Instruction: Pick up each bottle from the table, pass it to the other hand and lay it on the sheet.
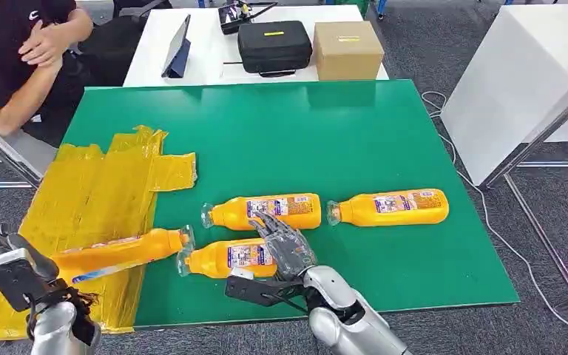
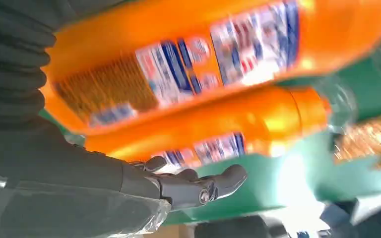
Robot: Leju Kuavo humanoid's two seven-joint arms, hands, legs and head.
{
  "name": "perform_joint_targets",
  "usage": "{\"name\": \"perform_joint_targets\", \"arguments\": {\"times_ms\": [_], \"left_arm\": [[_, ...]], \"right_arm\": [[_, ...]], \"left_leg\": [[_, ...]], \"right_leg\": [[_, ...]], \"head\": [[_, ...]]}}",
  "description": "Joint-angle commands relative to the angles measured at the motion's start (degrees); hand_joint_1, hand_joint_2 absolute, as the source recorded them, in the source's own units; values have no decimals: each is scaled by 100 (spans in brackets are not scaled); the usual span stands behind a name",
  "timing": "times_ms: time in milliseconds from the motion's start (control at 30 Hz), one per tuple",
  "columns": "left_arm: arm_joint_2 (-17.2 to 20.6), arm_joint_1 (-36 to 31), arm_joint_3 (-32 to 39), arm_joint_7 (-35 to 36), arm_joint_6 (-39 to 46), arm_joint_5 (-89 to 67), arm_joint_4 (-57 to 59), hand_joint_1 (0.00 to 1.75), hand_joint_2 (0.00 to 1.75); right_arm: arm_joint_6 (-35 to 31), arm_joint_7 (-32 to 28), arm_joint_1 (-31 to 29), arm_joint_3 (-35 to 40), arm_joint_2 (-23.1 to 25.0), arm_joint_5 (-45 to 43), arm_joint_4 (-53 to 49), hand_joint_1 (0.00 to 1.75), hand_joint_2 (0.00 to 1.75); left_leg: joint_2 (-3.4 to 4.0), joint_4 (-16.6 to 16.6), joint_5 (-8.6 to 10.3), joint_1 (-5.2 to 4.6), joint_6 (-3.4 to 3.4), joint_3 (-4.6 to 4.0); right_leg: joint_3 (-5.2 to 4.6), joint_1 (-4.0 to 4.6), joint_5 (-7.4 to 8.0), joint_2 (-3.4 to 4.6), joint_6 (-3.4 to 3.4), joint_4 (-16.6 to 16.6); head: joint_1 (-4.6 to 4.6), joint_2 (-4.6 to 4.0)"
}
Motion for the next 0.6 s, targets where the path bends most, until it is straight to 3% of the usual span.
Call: {"name": "perform_joint_targets", "arguments": {"times_ms": [33, 267, 600], "left_arm": [[67, 6, -249, 55, -30, 113, -301, 0, 0], [27, -30, -187, 2, -145, 240, -390, 0, 0], [-5, -1, -180, 3, -161, 236, -460, 0, 0]], "right_arm": [[213, 251, -116, 198, 177, 295, 791, 0, 175], [412, 619, -203, 44, 388, 918, 1391, 0, 175], [422, 648, -134, -60, 410, 1021, 1375, 0, 175]], "left_leg": [[5, -4, -7, 5, -15, 21], [3, -5, -3, 6, -12, 18], [-3, -6, -2, 6, -12, 25]], "right_leg": [[23, 4, -4, 2, -2, -8], [19, 4, -2, -2, -2, -9], [27, 3, -3, -8, 0, -11]], "head": [[0, 2], [0, 2], [-2, 0]]}}
